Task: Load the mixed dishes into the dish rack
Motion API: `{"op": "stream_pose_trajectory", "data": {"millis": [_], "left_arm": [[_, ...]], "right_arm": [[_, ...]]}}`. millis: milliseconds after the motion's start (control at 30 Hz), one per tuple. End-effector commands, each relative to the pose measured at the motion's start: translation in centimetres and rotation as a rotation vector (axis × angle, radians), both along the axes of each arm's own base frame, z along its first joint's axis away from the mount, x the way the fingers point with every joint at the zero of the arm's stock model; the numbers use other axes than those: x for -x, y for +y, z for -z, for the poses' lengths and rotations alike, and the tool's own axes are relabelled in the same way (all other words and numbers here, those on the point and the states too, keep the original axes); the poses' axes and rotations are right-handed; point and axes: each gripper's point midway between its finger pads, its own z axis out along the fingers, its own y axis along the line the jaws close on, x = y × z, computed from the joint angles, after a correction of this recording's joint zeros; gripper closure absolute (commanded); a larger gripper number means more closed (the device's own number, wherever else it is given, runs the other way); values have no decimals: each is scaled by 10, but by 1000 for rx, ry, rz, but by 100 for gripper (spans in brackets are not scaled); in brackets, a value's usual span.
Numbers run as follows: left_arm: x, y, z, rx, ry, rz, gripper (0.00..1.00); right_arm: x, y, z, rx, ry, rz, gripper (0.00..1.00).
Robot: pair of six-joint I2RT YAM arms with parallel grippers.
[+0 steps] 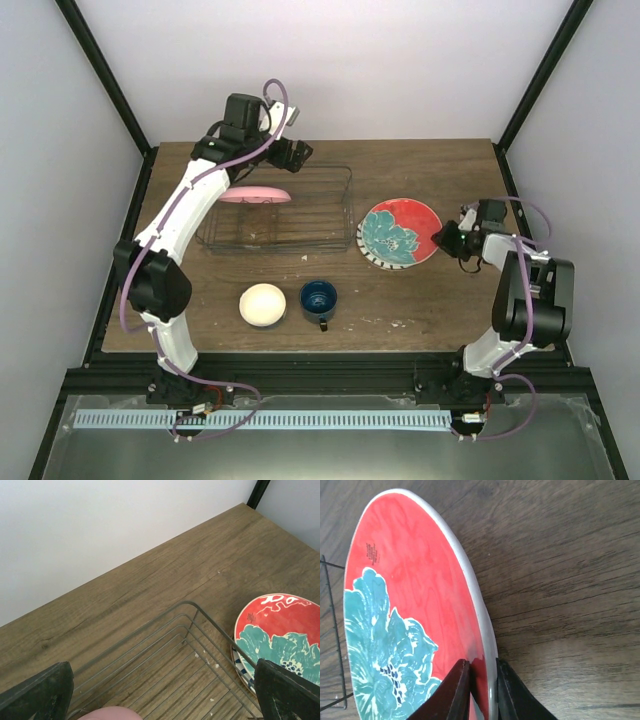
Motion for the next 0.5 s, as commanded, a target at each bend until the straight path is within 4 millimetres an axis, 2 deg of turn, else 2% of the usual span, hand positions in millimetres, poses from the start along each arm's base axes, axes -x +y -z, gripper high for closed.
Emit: {"op": "stream_pose_trajectory", "data": {"millis": [0, 133, 267, 467], "left_arm": [[1, -11, 4, 34, 20, 35, 0], [6, -18, 6, 50, 36, 66, 0], [16, -31, 14, 108, 109, 129, 0], [23, -48, 22, 177, 185, 180, 0]], "right_arm": [[-8, 0, -19, -47, -100, -21, 99], [-6, 8, -15, -126, -108, -26, 99], [-8, 7, -21, -178, -138, -14, 99], [-15, -14, -41, -167, -197, 24, 99]]}}
